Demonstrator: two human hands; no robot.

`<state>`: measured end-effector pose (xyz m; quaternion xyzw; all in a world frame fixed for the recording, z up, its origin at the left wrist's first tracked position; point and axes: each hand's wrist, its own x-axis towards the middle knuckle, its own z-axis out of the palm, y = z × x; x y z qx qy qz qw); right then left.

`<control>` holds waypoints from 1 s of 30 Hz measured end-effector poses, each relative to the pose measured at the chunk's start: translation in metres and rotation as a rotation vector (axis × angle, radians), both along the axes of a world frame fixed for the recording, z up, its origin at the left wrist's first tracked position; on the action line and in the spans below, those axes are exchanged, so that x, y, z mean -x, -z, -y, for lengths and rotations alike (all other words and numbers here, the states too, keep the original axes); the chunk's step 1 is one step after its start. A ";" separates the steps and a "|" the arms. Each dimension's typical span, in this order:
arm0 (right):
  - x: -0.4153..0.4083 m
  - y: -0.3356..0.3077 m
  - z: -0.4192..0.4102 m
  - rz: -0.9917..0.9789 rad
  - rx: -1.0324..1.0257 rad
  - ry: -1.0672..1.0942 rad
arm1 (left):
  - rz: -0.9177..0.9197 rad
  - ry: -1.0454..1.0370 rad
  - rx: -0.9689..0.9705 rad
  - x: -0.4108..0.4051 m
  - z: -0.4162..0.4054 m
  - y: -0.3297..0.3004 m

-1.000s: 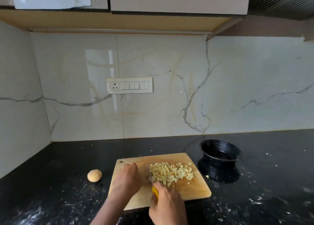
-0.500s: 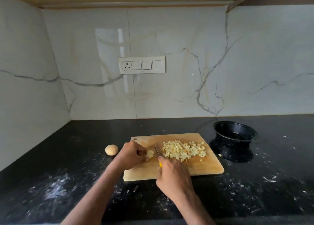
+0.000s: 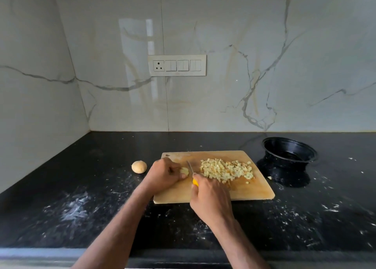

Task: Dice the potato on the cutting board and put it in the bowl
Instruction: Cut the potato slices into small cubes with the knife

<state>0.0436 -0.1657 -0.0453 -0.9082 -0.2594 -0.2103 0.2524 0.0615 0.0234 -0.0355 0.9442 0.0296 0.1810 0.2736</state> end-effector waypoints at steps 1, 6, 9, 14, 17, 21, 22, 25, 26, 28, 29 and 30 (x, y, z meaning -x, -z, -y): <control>0.000 -0.001 -0.003 -0.003 -0.013 -0.004 | 0.005 0.008 0.004 0.000 0.000 0.000; -0.001 -0.004 -0.013 -0.033 -0.010 -0.014 | -0.031 0.034 -0.007 -0.006 -0.004 -0.001; -0.002 -0.004 -0.015 -0.045 -0.001 -0.014 | -0.015 0.014 -0.009 -0.008 -0.004 0.000; -0.005 -0.003 -0.018 -0.056 0.042 0.003 | -0.040 -0.011 0.053 -0.012 -0.002 0.000; -0.004 -0.004 -0.019 -0.067 0.047 -0.009 | -0.053 -0.022 0.062 -0.014 0.000 -0.001; 0.000 -0.002 -0.017 -0.089 0.009 -0.008 | -0.055 -0.034 0.053 -0.012 0.002 0.000; 0.002 -0.001 -0.016 -0.088 0.001 -0.007 | -0.052 -0.036 0.054 -0.011 0.003 0.000; 0.013 0.003 -0.013 -0.087 0.000 0.001 | -0.052 -0.050 0.059 -0.009 0.005 0.000; 0.017 0.005 -0.009 -0.096 0.002 0.000 | -0.052 -0.054 0.062 -0.008 0.006 0.000; 0.024 0.009 0.000 -0.104 -0.001 -0.003 | -0.044 -0.061 0.072 -0.006 0.007 0.001; 0.027 0.010 0.005 -0.104 -0.005 -0.001 | -0.038 -0.061 0.074 -0.004 0.007 0.002; 0.030 0.011 0.009 -0.107 -0.017 0.004 | -0.032 -0.056 0.071 -0.002 0.007 0.002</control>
